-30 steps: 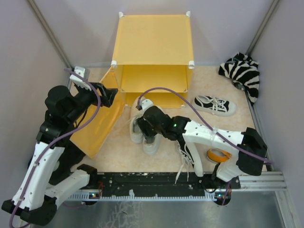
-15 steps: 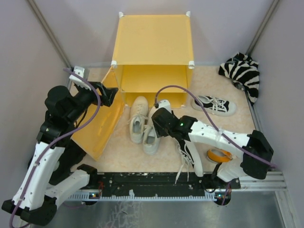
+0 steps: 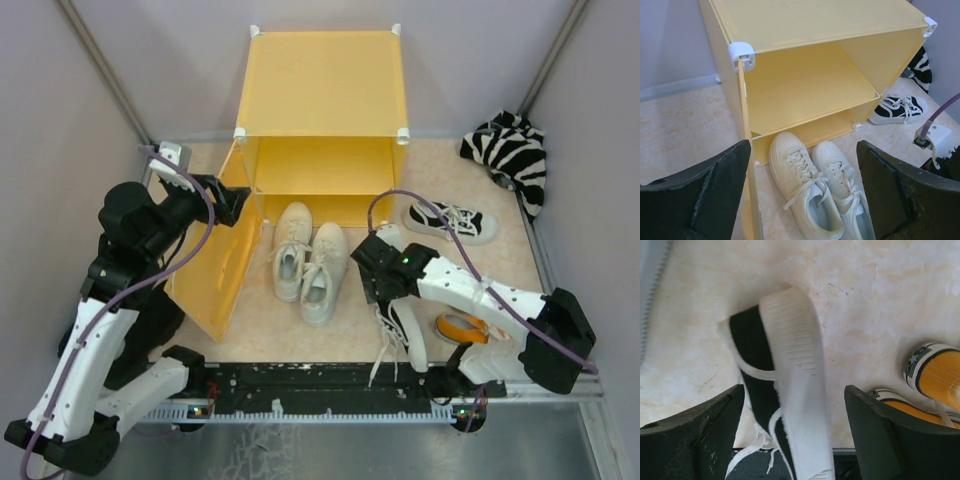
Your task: Place and organize the shoes in the shoe cabinet
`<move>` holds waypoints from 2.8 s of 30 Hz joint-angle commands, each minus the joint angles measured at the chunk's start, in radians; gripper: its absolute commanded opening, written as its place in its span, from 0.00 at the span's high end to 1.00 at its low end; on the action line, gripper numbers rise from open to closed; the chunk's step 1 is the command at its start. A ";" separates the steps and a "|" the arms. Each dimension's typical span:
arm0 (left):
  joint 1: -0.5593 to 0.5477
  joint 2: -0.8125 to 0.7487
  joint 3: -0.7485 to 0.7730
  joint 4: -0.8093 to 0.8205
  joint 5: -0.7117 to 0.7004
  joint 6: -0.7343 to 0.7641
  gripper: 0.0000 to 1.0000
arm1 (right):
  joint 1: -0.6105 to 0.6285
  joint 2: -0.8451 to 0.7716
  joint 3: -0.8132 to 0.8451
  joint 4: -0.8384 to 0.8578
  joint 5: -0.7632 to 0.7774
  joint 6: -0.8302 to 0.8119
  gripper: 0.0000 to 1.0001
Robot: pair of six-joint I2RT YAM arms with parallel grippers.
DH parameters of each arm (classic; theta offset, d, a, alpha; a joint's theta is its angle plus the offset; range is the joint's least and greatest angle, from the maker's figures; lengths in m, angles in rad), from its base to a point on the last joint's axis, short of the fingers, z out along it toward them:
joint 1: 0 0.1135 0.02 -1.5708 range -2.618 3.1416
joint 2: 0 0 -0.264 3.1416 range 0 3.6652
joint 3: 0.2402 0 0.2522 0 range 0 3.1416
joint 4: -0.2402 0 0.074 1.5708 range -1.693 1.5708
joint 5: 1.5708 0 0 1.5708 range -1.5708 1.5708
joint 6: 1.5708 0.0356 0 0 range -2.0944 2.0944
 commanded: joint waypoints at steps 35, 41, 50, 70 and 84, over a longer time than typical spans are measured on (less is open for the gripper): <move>-0.004 -0.017 0.005 0.010 -0.014 0.013 0.07 | -0.146 -0.686 -0.384 0.215 0.123 0.643 0.62; -0.004 -0.008 -0.004 0.024 0.012 -0.001 0.07 | -0.147 -0.664 -0.327 0.085 0.086 0.557 0.46; -0.004 -0.009 -0.020 0.033 0.018 -0.005 0.07 | -0.147 -0.640 -0.266 0.024 0.082 0.463 0.34; -0.003 -0.040 -0.038 0.024 -0.021 0.031 0.06 | -0.268 -0.134 0.096 -0.051 -0.045 -0.136 0.16; -0.004 -0.057 -0.040 -0.003 -0.037 0.045 0.06 | -0.438 -0.093 -0.172 0.246 -0.242 0.025 0.16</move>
